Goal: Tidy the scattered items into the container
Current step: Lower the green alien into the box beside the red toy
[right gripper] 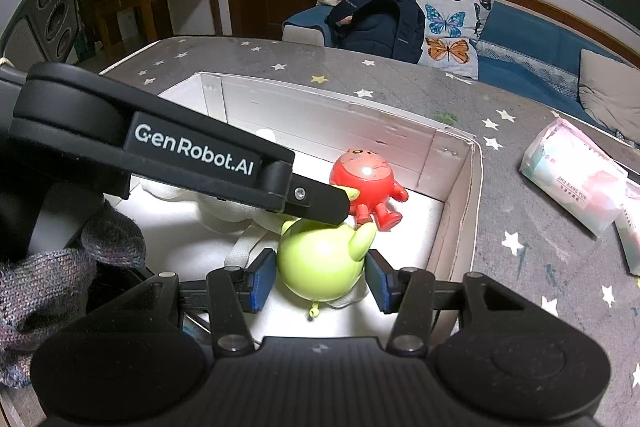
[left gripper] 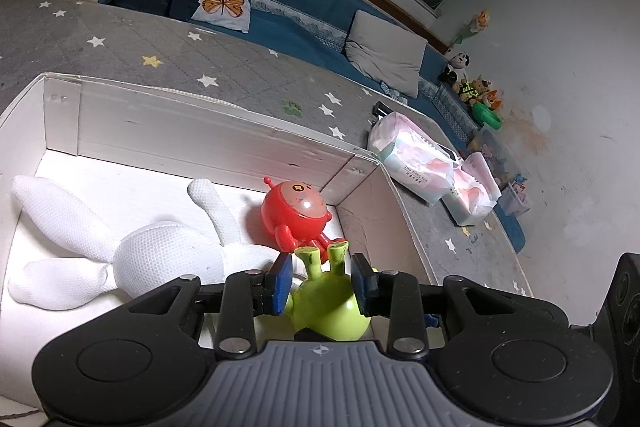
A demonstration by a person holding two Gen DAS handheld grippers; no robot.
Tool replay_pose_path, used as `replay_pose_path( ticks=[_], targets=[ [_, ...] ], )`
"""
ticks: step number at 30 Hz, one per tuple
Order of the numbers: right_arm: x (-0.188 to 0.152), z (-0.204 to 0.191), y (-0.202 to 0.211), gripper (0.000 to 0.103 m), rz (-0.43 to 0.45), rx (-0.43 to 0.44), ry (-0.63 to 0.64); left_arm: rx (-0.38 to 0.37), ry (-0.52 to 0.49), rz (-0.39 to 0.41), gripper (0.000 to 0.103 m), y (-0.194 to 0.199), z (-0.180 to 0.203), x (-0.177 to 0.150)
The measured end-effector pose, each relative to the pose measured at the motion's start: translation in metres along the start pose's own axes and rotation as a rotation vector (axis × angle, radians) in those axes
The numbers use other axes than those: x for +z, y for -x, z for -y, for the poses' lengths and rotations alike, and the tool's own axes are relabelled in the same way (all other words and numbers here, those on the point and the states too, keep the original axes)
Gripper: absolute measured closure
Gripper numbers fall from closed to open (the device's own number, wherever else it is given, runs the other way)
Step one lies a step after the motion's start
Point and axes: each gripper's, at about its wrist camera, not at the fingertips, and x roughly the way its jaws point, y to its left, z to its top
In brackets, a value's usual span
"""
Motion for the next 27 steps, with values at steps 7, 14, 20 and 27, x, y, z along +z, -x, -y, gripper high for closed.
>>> replay_pose_path(
  ticks=[7, 14, 20, 27],
  targets=[
    [-0.001, 0.001, 0.0, 0.053, 0.004, 0.002, -0.004, 0.0, 0.002, 0.0, 0.069, 0.0, 0.0, 0.0],
    [-0.002, 0.003, 0.001, 0.053, 0.012, 0.004, -0.012, 0.003, 0.007, 0.008, 0.069, 0.004, -0.001, -0.001],
    [-0.003, 0.002, 0.003, 0.048, 0.02, 0.002, -0.017, 0.005, 0.011, 0.011, 0.069, 0.008, -0.001, -0.001],
    [-0.003, 0.0, 0.007, 0.048, 0.029, 0.006, -0.014, 0.006, 0.008, 0.02, 0.069, 0.012, 0.0, -0.002]
  ],
)
